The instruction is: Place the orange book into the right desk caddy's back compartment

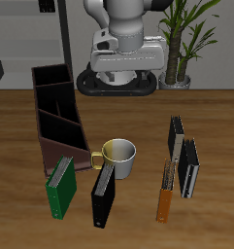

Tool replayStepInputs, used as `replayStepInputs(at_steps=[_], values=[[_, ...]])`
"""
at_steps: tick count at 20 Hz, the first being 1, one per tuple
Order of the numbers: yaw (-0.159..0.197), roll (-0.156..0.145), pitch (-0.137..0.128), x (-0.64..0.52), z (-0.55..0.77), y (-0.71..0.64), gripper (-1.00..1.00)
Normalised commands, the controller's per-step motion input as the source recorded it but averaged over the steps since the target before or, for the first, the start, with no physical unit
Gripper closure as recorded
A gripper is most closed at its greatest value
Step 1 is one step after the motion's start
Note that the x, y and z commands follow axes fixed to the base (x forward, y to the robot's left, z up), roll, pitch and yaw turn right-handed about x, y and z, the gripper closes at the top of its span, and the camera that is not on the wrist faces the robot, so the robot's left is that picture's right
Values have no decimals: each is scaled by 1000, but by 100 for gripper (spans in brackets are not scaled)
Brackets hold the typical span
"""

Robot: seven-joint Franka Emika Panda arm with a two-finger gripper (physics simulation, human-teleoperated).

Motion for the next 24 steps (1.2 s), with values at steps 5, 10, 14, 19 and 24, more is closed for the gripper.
replayStepInputs(at_steps=[5,10,14,19,24], values=[[-7,-23,-4,279,50,217,-100],[-8,-40,-40,328,153,178,-100],[8,-3,-78,416,176,214,-100],[-50,-33,-3,404,103,91,-100],[-24,-21,-7,409,8,131,-100]])
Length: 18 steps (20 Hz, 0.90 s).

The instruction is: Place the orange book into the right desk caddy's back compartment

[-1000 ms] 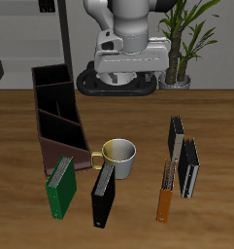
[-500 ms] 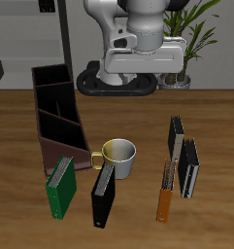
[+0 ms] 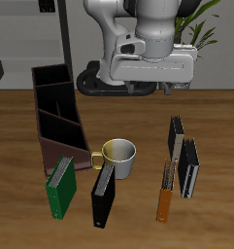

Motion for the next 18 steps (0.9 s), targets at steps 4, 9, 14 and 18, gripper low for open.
replayStepInputs(at_steps=[4,9,14,18], values=[[19,-5,-45,366,40,-27,-100],[-33,-3,17,325,-22,62,-100],[3,16,8,172,-52,224,-100],[-9,12,-32,219,63,181,-100]])
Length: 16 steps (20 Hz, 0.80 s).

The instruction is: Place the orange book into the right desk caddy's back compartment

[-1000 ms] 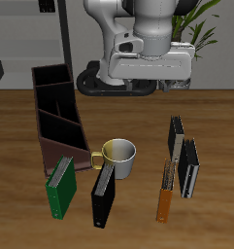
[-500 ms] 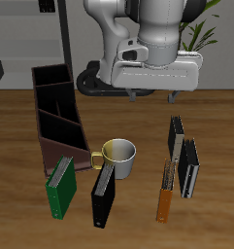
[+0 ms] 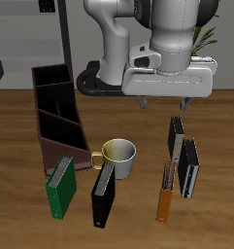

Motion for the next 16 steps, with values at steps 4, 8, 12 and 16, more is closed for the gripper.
replayStepInputs(at_steps=[4,8,12,16], values=[[-42,-28,-10,166,19,71,-100],[-10,-3,-10,103,-40,92,-100],[5,11,5,87,-132,87,-100],[-17,24,-12,111,-237,35,-100]])
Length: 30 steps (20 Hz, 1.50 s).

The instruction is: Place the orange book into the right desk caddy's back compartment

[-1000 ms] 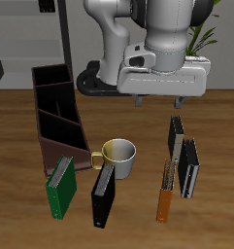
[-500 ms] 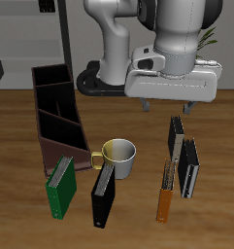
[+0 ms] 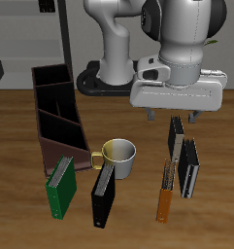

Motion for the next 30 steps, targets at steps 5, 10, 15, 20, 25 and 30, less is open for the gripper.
replayStepInputs(at_steps=[5,10,15,20,25,30], values=[[73,-7,-39,119,-328,-79,-100],[-14,11,-8,54,-182,-46,-100],[-25,18,-2,5,-265,4,-100],[-11,7,11,62,-276,3,-100],[-46,-23,8,90,-174,-52,-100],[-34,10,-5,48,-54,-18,-100]])
